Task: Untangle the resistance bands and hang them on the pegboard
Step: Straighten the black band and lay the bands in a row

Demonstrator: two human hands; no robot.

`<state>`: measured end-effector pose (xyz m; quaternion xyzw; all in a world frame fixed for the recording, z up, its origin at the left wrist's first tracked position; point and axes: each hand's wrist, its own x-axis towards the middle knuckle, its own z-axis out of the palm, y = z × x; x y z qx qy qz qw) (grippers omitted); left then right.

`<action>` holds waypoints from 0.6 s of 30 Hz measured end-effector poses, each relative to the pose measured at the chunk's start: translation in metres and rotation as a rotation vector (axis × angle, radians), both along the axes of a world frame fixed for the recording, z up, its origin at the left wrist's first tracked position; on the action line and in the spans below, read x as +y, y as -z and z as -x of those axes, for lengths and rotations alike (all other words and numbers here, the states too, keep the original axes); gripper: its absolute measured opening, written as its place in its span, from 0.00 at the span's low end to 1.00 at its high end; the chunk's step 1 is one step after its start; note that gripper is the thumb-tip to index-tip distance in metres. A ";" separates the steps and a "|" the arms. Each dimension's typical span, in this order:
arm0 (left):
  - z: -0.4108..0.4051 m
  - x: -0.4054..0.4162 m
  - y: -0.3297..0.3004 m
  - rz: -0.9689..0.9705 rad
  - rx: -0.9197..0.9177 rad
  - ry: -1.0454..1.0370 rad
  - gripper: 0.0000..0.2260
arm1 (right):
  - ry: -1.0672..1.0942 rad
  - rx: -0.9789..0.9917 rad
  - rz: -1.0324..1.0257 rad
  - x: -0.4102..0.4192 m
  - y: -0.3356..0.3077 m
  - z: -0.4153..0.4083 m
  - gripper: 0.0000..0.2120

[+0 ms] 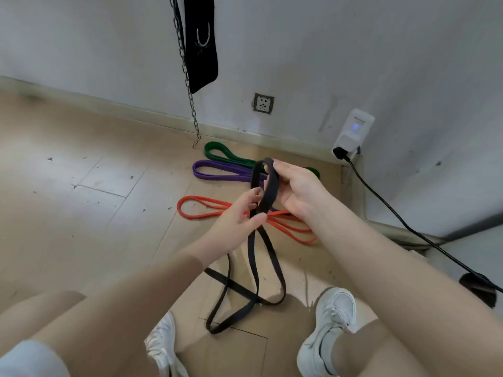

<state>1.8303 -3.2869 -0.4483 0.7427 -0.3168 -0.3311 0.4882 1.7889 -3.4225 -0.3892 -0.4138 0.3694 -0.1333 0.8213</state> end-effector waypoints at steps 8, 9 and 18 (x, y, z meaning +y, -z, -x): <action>-0.014 -0.018 0.002 0.004 -0.136 -0.185 0.06 | -0.146 -0.098 0.172 -0.020 0.029 -0.012 0.13; -0.018 -0.018 -0.001 0.036 -0.127 -0.224 0.05 | -0.178 -0.053 0.285 -0.022 0.040 -0.009 0.14; -0.048 -0.012 -0.022 0.054 0.147 -0.570 0.08 | -0.789 0.228 0.418 0.011 0.157 0.027 0.09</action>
